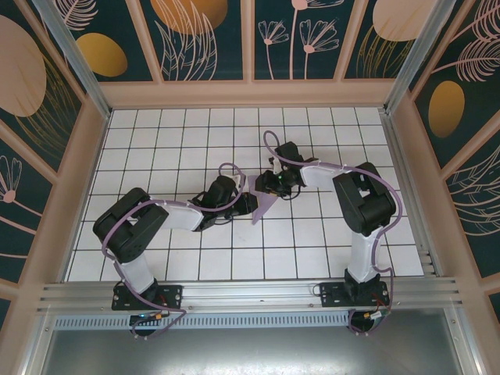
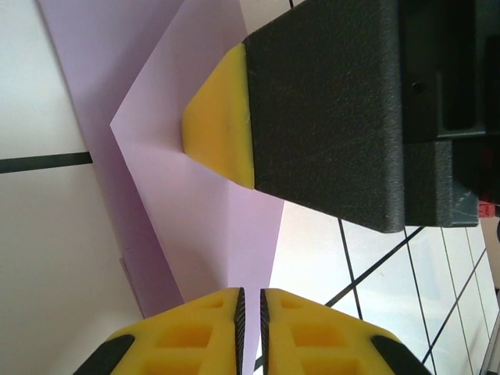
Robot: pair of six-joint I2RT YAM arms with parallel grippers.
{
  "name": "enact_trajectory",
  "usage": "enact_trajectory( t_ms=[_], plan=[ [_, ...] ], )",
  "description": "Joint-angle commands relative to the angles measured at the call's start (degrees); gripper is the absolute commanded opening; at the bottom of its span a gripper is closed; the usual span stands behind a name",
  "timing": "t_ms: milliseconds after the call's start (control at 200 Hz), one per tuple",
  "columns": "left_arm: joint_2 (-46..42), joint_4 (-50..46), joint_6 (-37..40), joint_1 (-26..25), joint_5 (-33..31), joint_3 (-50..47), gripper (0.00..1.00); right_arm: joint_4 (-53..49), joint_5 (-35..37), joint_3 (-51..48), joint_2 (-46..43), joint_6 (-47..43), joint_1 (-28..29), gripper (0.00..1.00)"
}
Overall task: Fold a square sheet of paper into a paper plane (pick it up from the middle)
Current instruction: Fourth fold the wing at the center of the table.
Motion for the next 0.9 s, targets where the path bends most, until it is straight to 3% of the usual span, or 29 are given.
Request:
enact_trajectory(
  t_ms=[0, 896],
  plan=[
    [1.2, 0.6, -0.7, 0.2, 1.1, 1.3, 0.17, -4.8, 7.3, -2.7, 7.3, -2.1, 1.2, 0.5],
    [4.2, -2.8, -1.0, 0.1, -0.6, 2.2, 0.14, -5.3, 7.4, -2.5, 8.0, -1.9, 1.7, 0.5]
  ],
)
